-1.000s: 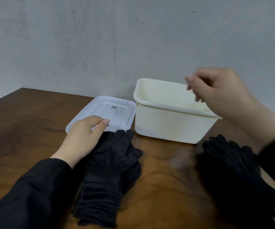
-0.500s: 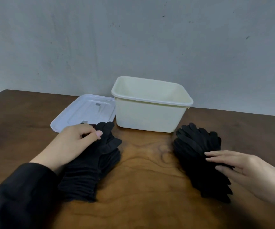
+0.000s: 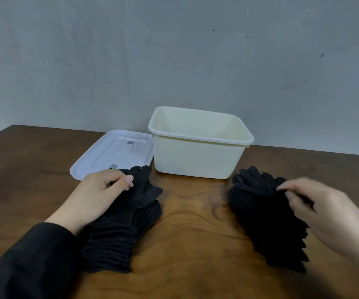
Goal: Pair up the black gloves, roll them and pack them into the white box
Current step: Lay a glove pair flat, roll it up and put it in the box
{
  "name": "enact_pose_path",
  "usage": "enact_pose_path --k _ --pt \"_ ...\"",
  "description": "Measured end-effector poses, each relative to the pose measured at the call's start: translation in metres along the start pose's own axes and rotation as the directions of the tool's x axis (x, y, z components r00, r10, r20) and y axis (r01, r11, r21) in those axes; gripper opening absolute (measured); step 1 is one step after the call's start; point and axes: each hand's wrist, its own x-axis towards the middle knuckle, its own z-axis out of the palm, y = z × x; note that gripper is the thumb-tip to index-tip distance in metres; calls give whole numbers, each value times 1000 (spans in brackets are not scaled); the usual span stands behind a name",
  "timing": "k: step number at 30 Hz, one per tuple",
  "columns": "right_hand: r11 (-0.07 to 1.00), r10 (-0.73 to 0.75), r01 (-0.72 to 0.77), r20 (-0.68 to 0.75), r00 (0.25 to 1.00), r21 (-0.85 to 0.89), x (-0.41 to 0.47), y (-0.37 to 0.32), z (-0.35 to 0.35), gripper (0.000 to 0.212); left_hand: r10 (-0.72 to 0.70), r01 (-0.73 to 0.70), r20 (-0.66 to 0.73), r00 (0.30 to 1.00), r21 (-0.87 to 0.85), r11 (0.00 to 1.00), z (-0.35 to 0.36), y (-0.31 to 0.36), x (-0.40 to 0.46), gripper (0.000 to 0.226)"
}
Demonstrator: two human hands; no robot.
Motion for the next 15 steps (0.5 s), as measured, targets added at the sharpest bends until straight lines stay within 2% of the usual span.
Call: enact_pose_path --k 2,5,6,8,9,11,12,13,15 --pt "997 -1 18 -236 972 70 3 -9 -8 21 2 -2 0 1000 1 1000 0 0 0 21" --pt "947 107 -5 -302 947 322 10 -19 -27 23 -4 4 3 1000 9 1000 -1 -1 1 20" --pt "935 120 -6 -304 945 353 13 -25 -32 24 -5 5 3 1000 14 1000 -1 -1 0 20" --pt "900 122 -15 -221 968 435 21 -45 -39 9 -5 5 3 1000 16 1000 -2 0 0 20" --pt "885 112 -34 -143 983 465 25 -58 -42 9 -5 5 4 1000 13 1000 -2 0 0 20" --pt "885 71 -117 116 991 450 29 -83 -43 11 -5 5 6 1000 9 1000 -2 1 0 19" --pt "894 57 -160 248 967 419 31 -91 -40 10 -3 3 4 1000 10 1000 -2 1 0 19" --pt "898 51 -182 317 947 402 34 -98 -35 10 -2 2 3 1000 13 1000 -2 2 0 19" --pt "901 50 -161 273 961 404 40 -106 -22 9 -2 2 7 1000 24 1000 -2 2 -1 19"
